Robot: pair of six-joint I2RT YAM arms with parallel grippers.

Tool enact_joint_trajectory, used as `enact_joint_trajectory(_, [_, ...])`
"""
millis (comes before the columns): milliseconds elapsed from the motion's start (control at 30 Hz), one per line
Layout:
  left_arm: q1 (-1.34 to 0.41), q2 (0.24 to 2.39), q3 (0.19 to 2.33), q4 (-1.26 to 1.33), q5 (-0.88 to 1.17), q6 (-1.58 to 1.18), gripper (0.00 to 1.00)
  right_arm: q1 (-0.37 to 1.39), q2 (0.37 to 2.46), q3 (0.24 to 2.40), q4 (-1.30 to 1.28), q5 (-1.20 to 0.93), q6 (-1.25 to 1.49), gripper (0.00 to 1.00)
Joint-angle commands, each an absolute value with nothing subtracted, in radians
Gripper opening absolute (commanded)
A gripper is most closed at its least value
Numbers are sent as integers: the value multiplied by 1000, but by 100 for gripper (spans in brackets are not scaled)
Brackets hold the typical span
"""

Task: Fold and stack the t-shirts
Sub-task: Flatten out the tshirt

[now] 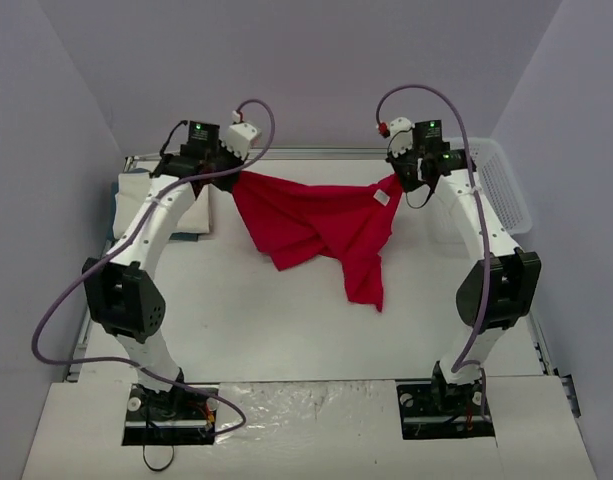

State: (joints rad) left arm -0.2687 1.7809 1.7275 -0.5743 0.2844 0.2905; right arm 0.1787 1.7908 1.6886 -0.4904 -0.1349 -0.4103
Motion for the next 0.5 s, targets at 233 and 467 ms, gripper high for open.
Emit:
enact_joint_trajectory(233, [-225,1470,1927,-808,196,364,2,121,1565,1818,-565,-187,-430,0])
enact_joint_trajectory(467, [-227,1263,1781,-874,258,387,2,121,1323,1623,-572,-239,-425,0])
